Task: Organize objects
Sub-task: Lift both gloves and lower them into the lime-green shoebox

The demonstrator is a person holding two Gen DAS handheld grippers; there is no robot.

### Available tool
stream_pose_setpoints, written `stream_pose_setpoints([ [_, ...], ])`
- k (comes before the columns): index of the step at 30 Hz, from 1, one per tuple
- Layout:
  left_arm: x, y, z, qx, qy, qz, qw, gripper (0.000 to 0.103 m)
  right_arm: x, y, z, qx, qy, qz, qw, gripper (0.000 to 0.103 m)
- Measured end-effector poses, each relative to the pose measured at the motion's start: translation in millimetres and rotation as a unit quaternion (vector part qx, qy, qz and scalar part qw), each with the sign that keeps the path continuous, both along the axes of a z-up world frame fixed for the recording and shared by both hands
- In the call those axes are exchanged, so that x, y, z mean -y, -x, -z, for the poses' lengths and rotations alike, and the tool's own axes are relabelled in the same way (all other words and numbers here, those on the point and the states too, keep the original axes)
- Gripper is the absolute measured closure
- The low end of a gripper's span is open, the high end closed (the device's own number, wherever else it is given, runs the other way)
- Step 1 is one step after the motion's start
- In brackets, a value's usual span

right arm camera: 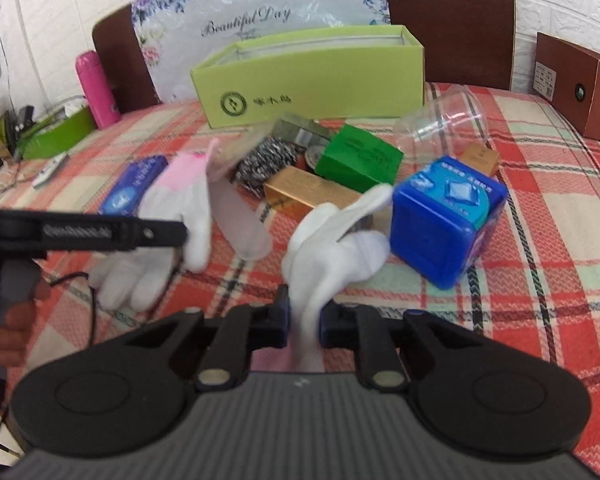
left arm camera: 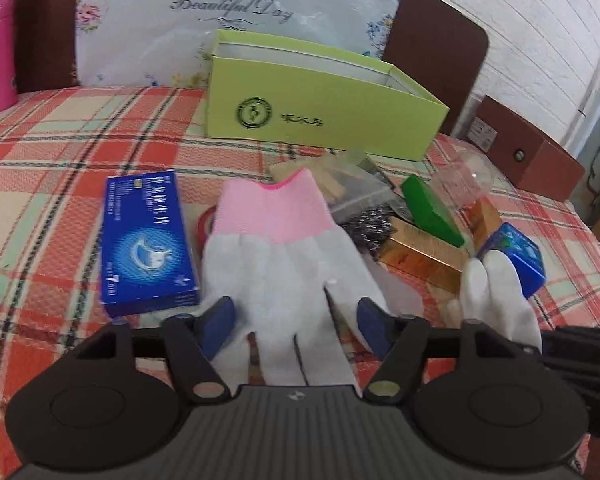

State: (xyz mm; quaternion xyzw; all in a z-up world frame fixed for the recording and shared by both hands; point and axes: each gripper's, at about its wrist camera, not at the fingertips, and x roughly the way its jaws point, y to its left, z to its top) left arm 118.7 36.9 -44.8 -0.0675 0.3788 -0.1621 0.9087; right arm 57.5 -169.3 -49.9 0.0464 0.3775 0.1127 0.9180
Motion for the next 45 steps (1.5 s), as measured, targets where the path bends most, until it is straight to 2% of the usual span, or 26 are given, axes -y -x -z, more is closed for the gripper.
stream_pose_setpoints([
  [1,1,-2,1,-0.004,0.001,0.009,0.9999,0.075,-1,1,-4,0.008,-0.004,-0.006,1.0,0.092],
  [3,-1,-3,1,-0.008,0.002,0.013,0.9999,0.092,-4,3,-18,0.032,-0.006,-0.016,0.999,0.092],
  [4,-3,-3,0,-0.009,0.005,0.014,0.9998,0.097,-5,3,-24,0.043,-0.005,-0.021,0.999,0.092],
  [6,-8,-2,-3,-0.015,0.026,0.02,0.9993,0.101,-6,2,-35,0.062,-0.005,-0.026,0.998,0.092],
  [12,-16,7,-23,0.011,0.036,0.023,0.999,0.102,0,-9,-57,0.091,-0.018,-0.027,0.995,0.092],
  [19,-19,-8,-71,0.077,0.063,0.032,0.9945,0.102,2,-27,-76,0.12,-0.02,-0.03,0.992,0.092],
  [26,-9,-47,-127,0.156,0.088,0.036,0.9832,0.102,9,-61,-106,0.165,-0.026,-0.012,0.986,0.092],
  [32,6,-105,-153,0.174,0.122,0.032,0.9766,0.102,20,-119,-123,0.191,-0.033,0.017,0.981,0.092],
  [35,17,-135,-159,0.187,0.102,0.02,0.9768,0.102,22,-151,-129,0.204,-0.027,0.028,0.978,0.092],
  [39,24,-176,-146,0.163,0.093,0.005,0.9822,0.102,23,-196,-128,0.214,-0.02,0.04,0.976,0.092],
  [45,25,-217,-110,0.137,0.066,-0.023,0.988,0.102,20,-255,-95,0.196,-0.012,0.062,0.978,0.092],
])
